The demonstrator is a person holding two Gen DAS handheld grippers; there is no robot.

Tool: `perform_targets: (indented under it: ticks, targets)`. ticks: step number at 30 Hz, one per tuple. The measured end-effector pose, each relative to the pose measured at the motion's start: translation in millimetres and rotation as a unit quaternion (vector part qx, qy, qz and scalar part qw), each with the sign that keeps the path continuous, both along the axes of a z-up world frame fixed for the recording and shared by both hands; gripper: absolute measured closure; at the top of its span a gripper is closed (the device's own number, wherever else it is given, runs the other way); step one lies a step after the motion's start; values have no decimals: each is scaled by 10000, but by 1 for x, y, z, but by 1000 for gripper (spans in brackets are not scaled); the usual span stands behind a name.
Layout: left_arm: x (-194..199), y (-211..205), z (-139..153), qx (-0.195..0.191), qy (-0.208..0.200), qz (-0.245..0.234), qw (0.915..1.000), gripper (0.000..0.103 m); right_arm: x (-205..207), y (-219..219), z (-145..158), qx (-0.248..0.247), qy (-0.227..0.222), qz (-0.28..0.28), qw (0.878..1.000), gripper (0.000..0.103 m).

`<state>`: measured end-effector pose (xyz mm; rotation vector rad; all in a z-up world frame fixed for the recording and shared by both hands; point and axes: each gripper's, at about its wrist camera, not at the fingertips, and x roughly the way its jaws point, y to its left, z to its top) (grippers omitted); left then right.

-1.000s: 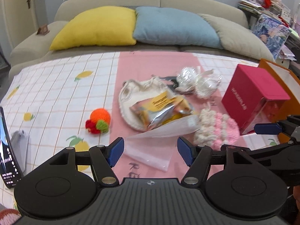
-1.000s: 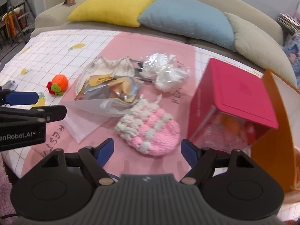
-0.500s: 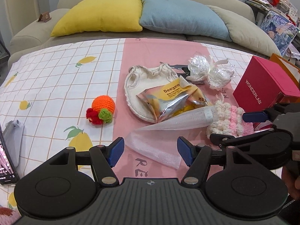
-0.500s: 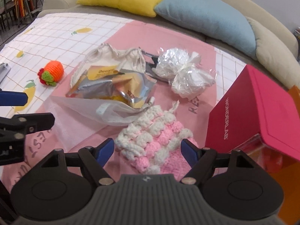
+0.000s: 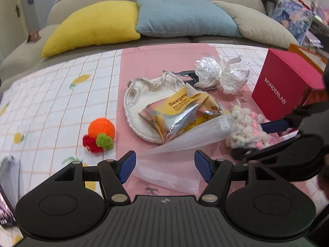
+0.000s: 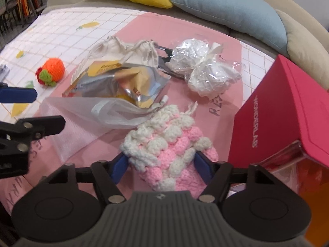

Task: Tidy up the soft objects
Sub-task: 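Grasp the pink knitted pouch with the right tool while the left grasps the plastic bag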

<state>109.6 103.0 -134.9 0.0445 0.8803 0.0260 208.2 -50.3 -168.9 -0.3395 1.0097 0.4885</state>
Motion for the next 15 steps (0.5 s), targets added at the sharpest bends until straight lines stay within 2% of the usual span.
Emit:
perform_targets:
  ticks: [4,7,13,14,15]
  targets:
    - [8,-4,-6,286,-29,-273,9992,25,0,-7,5,96,15,11,10000,62]
    - [15,-5,-16,396,-19,-415,9983,25,-2,-8,6,98,-6,118,9999,63]
    - [25,-3,-29,162,127,-503,9985,26,-1,-8,5,128,26,68,9999,63]
    - [26,-2,-30,3,185,-499,9986,31,0,-8,5,128,31,67,9999,63]
    - [27,-1,-31,-181,248,-492,9983,41,0,-8,5,130,34,66,9999,63]
